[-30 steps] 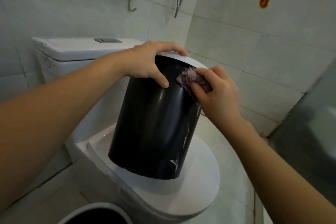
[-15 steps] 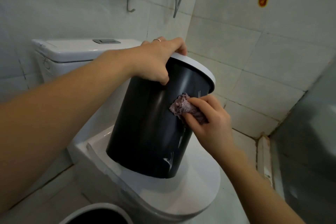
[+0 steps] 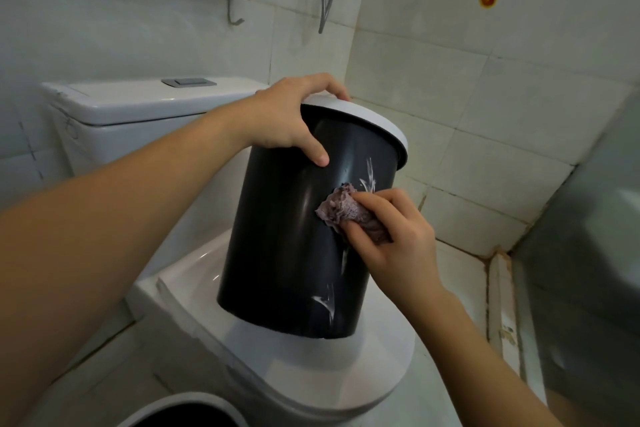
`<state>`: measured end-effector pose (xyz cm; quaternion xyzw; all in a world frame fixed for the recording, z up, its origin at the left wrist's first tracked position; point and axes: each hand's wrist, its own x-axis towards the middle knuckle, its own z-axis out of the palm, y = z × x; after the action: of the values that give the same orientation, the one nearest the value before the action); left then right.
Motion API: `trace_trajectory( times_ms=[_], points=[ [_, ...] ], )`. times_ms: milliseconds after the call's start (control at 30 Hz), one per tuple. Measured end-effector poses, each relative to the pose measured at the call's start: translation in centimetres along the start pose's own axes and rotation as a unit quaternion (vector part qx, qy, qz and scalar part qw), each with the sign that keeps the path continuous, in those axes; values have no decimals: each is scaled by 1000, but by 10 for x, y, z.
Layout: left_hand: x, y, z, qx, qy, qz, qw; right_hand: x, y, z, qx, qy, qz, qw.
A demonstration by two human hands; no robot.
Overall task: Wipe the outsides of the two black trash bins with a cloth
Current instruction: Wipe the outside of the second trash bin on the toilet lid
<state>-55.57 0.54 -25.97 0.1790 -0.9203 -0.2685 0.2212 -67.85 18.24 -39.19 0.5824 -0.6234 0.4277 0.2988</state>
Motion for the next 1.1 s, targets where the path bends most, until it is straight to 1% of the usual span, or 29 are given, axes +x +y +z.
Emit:
trace_trajectory(
  times_ms=[133, 267, 400, 500, 667, 767, 967, 1100],
  points=[
    [3, -2, 2, -6, -6, -3, 1000, 0, 0, -1, -6, 3, -1, 1000],
    [8, 3, 1, 55, 8, -7, 998, 1, -2, 2, -5, -2, -9, 1000],
    [8, 3, 1, 90, -17, -4, 996, 1, -6, 3, -8, -13, -10, 1000],
    [3, 2, 0, 112, -11, 5, 994, -1, -6, 3, -9, -32, -10, 999],
    [0, -3, -5, 97, -22, 6, 995, -13, -10, -2, -8, -78, -70, 994],
    [0, -6, -5, 94, -23, -1, 995, -9, -10, -5, -32, -100, -102, 989],
    [-2, -9, -6, 53, -38, -10, 998, 24, -10, -7, -63, -83, -52, 993],
    [0, -10, -5, 57, -32, -11, 998, 10, -12, -7, -55, -98, -49, 992]
  ],
)
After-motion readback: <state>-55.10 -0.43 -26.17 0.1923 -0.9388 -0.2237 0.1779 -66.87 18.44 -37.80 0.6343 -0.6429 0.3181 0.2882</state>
